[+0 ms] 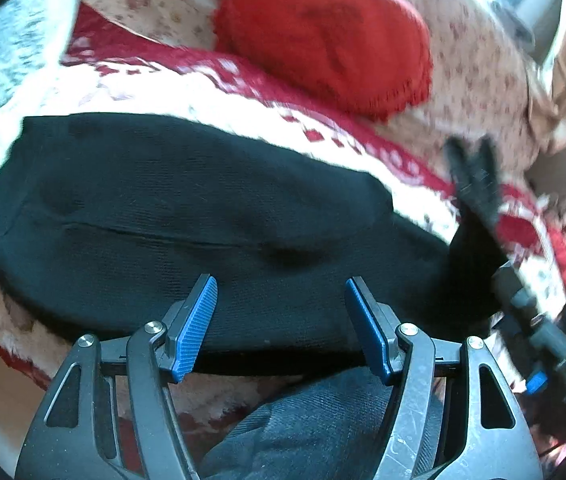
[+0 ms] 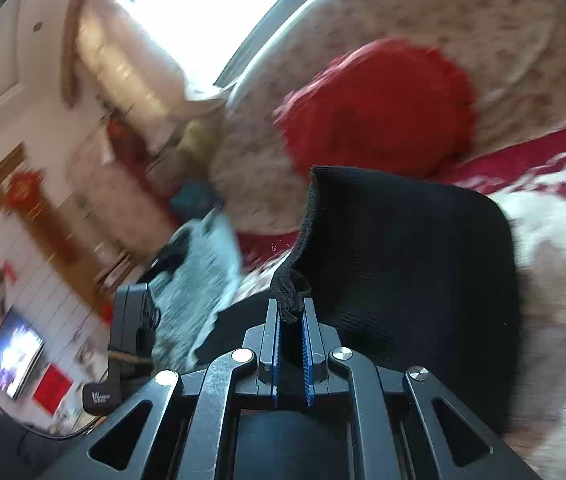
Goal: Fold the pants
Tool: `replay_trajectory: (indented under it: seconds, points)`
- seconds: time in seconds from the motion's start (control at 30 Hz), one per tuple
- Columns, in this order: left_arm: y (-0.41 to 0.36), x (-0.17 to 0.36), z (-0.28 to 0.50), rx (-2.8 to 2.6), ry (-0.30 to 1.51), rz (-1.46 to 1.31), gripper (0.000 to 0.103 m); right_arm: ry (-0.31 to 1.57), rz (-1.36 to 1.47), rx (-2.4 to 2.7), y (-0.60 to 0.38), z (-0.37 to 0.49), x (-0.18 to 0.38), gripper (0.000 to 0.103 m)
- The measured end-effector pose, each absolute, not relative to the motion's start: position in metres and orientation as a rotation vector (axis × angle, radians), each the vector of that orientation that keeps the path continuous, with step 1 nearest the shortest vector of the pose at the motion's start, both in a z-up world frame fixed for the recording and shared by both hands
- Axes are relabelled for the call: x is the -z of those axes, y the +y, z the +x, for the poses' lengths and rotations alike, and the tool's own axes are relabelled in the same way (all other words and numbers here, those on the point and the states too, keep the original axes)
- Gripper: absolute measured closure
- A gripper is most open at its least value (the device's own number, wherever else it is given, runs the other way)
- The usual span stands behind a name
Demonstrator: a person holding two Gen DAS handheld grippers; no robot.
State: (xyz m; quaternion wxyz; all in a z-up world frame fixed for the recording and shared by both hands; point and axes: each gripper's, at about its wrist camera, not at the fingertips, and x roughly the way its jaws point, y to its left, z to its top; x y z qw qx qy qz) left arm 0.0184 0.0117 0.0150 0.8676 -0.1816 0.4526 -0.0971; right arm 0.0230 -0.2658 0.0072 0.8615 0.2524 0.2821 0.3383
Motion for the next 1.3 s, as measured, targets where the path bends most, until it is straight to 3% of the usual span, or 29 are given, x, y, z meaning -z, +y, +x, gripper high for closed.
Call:
replay_trajectory:
  seconds: [0.1,0.33,0.57,0.67,0.8,0.93,0.97,1.07,1.1,1.3]
  points:
    - [0.023,-0.021,0.008,0.173,0.881,-0.432,0.037,0.648,0.494,-0.736,-0.244,0.035,0.0,0.095]
    - [0.021,-0.013,0.017,0.191,0.924,-0.441,0.037,0.875,0.454,-0.705,-0.218,0.06,0.037,0.095]
    - [0.02,-0.017,0.019,0.215,0.933,-0.42,0.037,0.915,0.546,-0.779,-0.228,0.06,0.044,0.09]
    - [0.015,-0.03,0.02,0.262,0.889,-0.394,0.037,0.847,0.494,-0.757,-0.243,0.041,0.026,0.09]
    - [-0.026,-0.071,0.012,0.582,0.637,-0.133,0.036,0.609,0.402,-0.527,-0.298,0.0,-0.009,0.09]
    - [-0.068,-0.072,0.024,0.823,0.581,0.123,0.036,0.581,0.343,-0.265,-0.333,-0.014,-0.007,0.09]
    - [-0.074,-0.065,0.039,0.834,0.626,0.119,0.041,0.594,0.355,-0.247,-0.336,-0.013,-0.003,0.09]
    - [-0.083,-0.041,0.073,0.729,0.758,0.128,0.088,0.594,0.34,-0.206,-0.337,-0.01,-0.002,0.09]
    - [-0.083,-0.035,0.077,0.694,0.774,0.133,0.095,0.585,0.331,-0.2,-0.337,-0.011,-0.003,0.09]
    - [-0.064,-0.006,0.073,0.63,0.855,0.057,0.097,0.548,0.177,-0.244,-0.304,0.012,-0.004,0.09]
